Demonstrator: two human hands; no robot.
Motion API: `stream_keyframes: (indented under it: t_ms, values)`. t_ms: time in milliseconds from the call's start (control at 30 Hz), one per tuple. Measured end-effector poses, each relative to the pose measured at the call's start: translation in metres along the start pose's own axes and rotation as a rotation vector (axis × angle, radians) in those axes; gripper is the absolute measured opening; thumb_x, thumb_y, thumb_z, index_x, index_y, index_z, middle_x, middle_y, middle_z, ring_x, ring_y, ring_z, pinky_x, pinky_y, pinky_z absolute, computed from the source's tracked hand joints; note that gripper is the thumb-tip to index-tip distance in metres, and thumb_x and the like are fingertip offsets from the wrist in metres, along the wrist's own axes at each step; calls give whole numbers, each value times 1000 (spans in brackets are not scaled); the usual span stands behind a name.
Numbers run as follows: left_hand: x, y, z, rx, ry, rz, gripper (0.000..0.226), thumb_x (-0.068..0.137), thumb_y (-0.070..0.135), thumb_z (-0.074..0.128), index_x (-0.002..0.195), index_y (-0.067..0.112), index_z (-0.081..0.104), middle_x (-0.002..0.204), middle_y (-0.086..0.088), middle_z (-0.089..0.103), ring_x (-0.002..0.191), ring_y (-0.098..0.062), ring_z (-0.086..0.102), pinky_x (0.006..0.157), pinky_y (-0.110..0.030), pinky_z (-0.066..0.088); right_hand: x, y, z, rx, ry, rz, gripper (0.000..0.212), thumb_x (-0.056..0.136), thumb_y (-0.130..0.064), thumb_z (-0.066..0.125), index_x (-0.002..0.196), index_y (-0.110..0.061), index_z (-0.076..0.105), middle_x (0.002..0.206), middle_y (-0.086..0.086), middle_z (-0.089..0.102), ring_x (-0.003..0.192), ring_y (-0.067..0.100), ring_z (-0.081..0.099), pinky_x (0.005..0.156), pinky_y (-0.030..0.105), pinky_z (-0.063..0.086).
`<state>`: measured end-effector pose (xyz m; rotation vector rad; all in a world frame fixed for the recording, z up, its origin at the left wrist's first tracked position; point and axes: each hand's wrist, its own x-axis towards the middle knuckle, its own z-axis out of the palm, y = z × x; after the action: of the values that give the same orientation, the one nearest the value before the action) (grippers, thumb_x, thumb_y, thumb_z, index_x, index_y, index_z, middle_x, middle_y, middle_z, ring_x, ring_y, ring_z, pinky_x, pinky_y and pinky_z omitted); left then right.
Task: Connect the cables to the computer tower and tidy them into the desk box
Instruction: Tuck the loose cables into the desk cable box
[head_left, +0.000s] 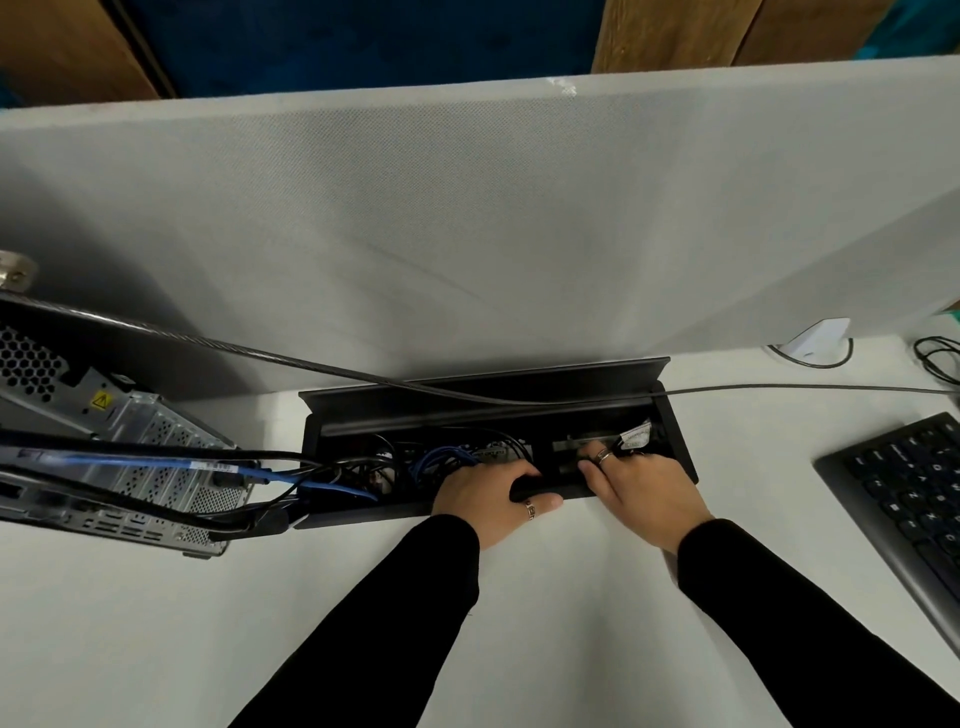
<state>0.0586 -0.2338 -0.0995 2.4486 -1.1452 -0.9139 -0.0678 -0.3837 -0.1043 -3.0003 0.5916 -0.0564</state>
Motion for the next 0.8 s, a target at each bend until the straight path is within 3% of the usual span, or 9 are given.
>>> stream_keyframes:
  t_ms: [100, 200, 267, 333, 400, 533, 667, 800]
  values:
    - [-3, -4, 1, -44, -3, 52, 48, 82, 59, 53, 122, 34, 51, 125, 10, 54, 109, -12, 55, 89, -28, 44, -2, 0, 2, 54, -35, -2, 38, 89, -41, 30, 93, -21, 63, 54, -5, 64, 46, 13, 61, 43, 18, 32]
    - [-5, -9, -2, 23, 28, 83, 60, 85, 58, 49, 134, 26, 42, 143, 7, 33, 127, -16, 41, 100, -33, 39, -1, -5, 2, 202, -41, -21, 23, 93, -29, 45, 106, -17, 60, 82, 3, 71, 73, 23, 67, 66, 28, 49]
    - [-7, -13, -1, 203, 103, 49, 76, 82, 70, 27, 141, 22, 32, 151, 2, 22, 139, -21, 23, 110, -38, 27, 6, -18, 1, 259, -32, -78, 21, 91, -21, 55, 110, -16, 59, 95, 5, 70, 84, 25, 66, 74, 30, 50]
    - [-11, -16, 2, 270, 163, -19, 95, 69, 71, -2, 145, 20, 25, 155, -2, 15, 144, -24, 11, 115, -40, 17, 16, -34, 2, 318, -62, -106, 25, 93, -22, 52, 117, -15, 56, 109, 5, 66, 97, 23, 64, 81, 30, 50]
    - [-13, -19, 6, 258, 178, -69, 101, 64, 67, -12, 146, 18, 20, 156, -5, 13, 145, -25, 7, 117, -42, 12, 29, -47, 7, 418, -162, -36, 28, 95, -24, 45, 119, -14, 55, 115, 6, 64, 100, 22, 62, 83, 30, 49]
    - [-10, -20, 3, 290, 120, -70, 102, 63, 66, -15, 146, 19, 22, 159, -3, 7, 146, -23, 2, 117, -42, 8, 50, -57, 12, 488, -348, 166, 25, 96, -20, 41, 110, -9, 58, 107, 13, 66, 93, 26, 63, 79, 32, 49]
    - [-3, -19, -1, 303, 33, -91, 70, 92, 62, 12, 142, 18, 34, 159, -4, 5, 146, -22, -1, 118, -44, 5, 62, -56, 15, 520, -490, 279, 30, 95, -18, 40, 121, -10, 52, 127, 11, 50, 112, 27, 53, 95, 34, 41]
    - [1, -19, 1, 307, 23, -106, 64, 93, 59, 15, 141, 22, 36, 159, -4, 7, 146, -23, 1, 117, -47, 6, 65, -58, 15, 569, -540, 343, 37, 94, -22, 42, 129, -11, 44, 136, 10, 40, 119, 29, 48, 102, 40, 37]
